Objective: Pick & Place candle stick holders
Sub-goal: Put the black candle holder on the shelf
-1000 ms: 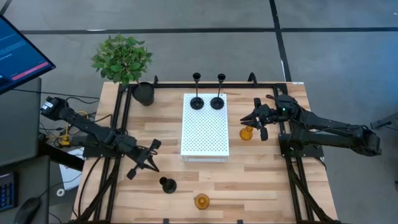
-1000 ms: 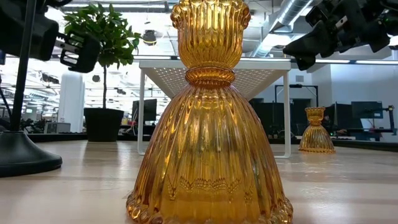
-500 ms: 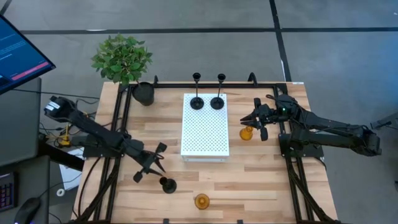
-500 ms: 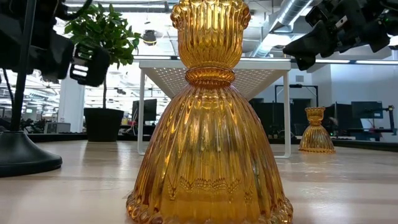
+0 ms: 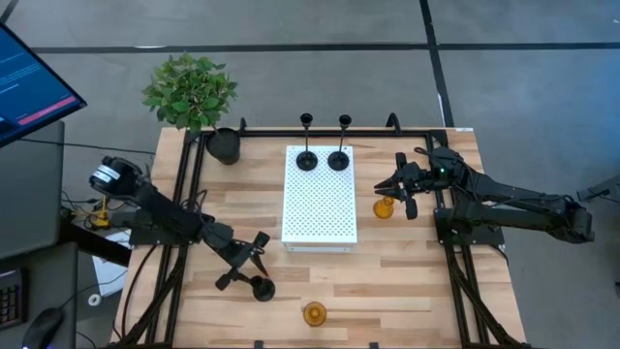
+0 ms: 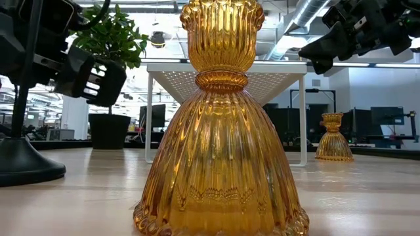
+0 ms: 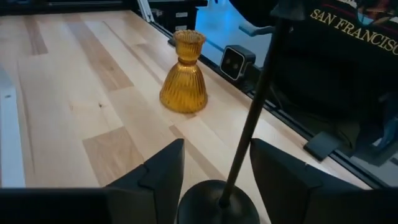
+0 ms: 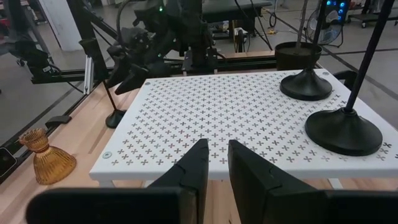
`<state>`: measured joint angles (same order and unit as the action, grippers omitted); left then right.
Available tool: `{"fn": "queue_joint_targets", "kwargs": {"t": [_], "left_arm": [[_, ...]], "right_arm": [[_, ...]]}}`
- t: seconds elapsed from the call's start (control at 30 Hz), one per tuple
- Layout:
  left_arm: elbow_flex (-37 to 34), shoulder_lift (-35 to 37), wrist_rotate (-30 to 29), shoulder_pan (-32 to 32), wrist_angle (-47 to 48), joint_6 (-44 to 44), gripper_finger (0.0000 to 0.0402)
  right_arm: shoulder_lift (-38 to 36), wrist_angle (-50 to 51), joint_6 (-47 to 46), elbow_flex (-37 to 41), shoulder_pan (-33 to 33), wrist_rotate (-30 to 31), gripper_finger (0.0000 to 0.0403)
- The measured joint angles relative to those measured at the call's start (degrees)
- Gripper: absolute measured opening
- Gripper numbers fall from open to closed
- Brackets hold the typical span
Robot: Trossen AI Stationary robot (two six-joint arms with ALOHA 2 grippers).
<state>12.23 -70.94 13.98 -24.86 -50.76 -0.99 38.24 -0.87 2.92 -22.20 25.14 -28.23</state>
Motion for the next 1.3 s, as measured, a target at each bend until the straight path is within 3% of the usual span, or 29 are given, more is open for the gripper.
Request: {"fn": "queue_joint_targets", "kwargs": {"t": [0.3, 0.67, 1.3], "left_arm": [[0.02, -6.46, -0.01, -0.25, -7.9, 6.74, 0.0183], [1.46, -7.51, 0.0, -4.4, -9.81, 7.32, 0.0158], [1.86, -7.43, -0.89, -5.03, -9.78, 7.45, 0.0055]], "right_arm": [[0.0, 0.49, 0.0, 0.0, -0.01, 0.0, 0.0054], [0.0, 0.49, 0.0, 0.0, 0.01, 0.0, 0.0054], [0.0, 0.51, 0.0, 0.0, -0.01, -0.02, 0.0054]]}}
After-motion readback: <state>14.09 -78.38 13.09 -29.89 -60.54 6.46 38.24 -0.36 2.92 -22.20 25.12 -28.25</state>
